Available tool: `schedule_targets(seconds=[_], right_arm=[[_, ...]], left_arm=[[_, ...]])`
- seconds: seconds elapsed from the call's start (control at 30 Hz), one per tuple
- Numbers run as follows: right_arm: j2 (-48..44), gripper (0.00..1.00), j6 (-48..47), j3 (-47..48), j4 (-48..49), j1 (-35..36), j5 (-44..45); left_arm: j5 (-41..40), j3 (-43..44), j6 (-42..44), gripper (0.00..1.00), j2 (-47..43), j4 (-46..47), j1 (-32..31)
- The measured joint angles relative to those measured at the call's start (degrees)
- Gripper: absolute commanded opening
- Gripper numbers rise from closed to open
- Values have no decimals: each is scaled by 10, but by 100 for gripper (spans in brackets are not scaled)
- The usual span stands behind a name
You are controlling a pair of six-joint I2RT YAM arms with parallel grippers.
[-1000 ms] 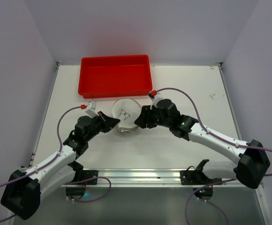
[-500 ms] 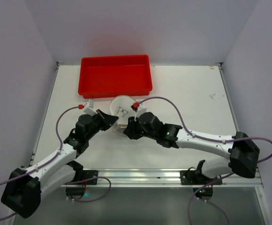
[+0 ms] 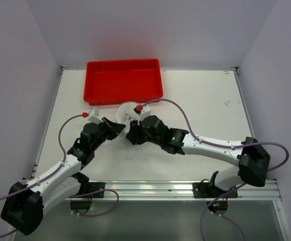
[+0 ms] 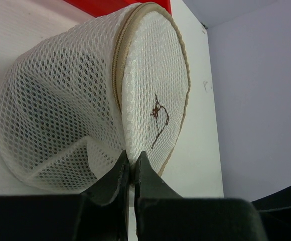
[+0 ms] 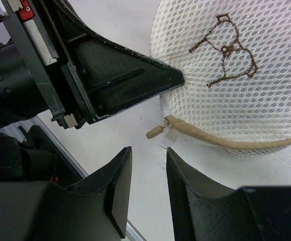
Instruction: Unzip the laundry bag and remove the bra
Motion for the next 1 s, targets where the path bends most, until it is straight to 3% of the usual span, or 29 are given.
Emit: schedule_targets(seconds=[0.43, 1.0], right_arm=[[54, 33, 30, 19, -3, 24, 7], [101, 31, 31, 84, -39, 30, 81]], left_arm=[[-17, 0, -6, 0, -19, -5, 0], [-32, 0, -15, 0, -28, -20, 0]])
